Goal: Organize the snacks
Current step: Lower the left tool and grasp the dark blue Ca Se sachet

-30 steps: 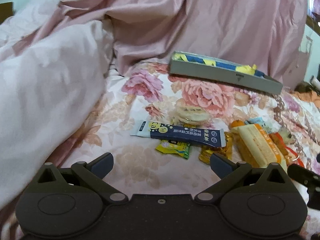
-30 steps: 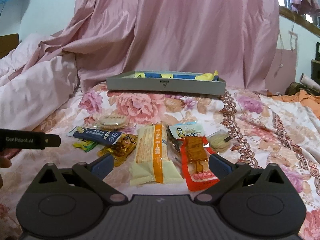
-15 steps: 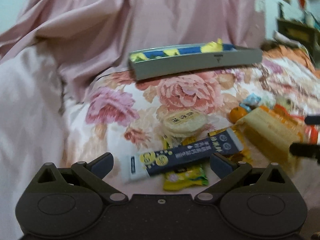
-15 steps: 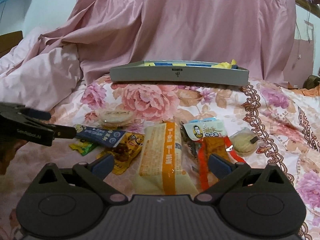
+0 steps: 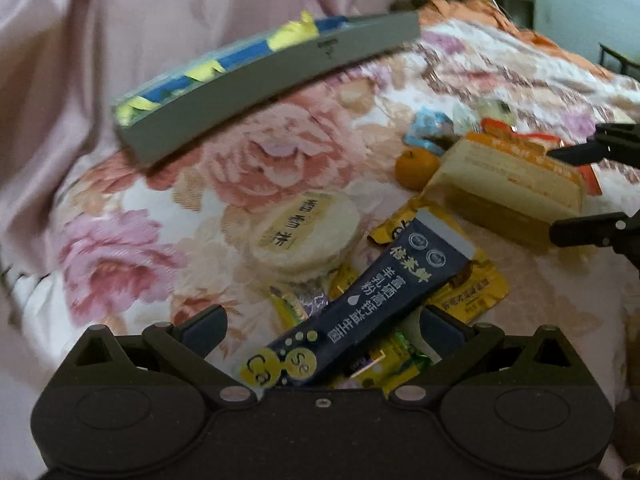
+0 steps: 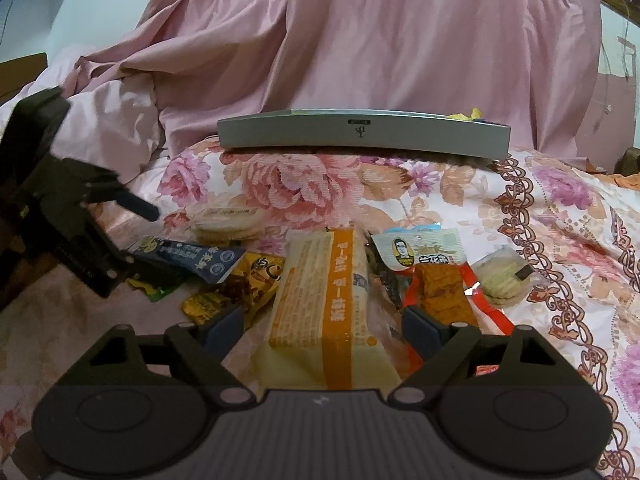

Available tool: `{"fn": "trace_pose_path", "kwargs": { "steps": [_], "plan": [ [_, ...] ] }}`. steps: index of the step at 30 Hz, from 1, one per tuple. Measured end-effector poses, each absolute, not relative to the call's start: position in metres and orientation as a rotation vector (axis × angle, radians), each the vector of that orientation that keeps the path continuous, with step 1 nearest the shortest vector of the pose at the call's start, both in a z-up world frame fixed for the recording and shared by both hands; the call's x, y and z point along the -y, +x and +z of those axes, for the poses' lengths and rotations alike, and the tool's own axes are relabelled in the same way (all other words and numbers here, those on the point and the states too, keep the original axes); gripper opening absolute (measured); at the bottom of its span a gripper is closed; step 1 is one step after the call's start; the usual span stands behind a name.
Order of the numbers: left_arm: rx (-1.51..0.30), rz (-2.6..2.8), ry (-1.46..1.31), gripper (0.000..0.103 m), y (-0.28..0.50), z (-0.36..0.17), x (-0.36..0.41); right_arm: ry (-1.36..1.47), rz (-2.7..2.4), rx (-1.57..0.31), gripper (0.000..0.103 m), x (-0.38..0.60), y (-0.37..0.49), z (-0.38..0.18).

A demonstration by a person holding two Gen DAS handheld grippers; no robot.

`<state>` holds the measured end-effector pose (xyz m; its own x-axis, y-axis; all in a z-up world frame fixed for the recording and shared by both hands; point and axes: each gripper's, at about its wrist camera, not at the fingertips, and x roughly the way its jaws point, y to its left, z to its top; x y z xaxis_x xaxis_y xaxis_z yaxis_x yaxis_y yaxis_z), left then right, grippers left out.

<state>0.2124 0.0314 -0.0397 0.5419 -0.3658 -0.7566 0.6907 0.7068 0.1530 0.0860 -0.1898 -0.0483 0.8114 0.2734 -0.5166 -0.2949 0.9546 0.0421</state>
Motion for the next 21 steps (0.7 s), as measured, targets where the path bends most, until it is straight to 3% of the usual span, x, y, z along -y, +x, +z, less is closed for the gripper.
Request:
{"fn": "trace_pose_path", "kwargs": {
  "steps": [13, 21],
  "plan": [
    [-0.999, -0.627, 0.268, 0.083, 0.225, -0.038, -0.043, -0.061, 0.285, -0.545, 0.083, 0.187, 0.087, -0.054],
    [-1.088, -0.532, 0.117, 0.081, 0.202, -0.034, -0.036, -0.062, 0.272, -0.545, 0.083, 0.186, 0.086, -0.054]
  ]
}}
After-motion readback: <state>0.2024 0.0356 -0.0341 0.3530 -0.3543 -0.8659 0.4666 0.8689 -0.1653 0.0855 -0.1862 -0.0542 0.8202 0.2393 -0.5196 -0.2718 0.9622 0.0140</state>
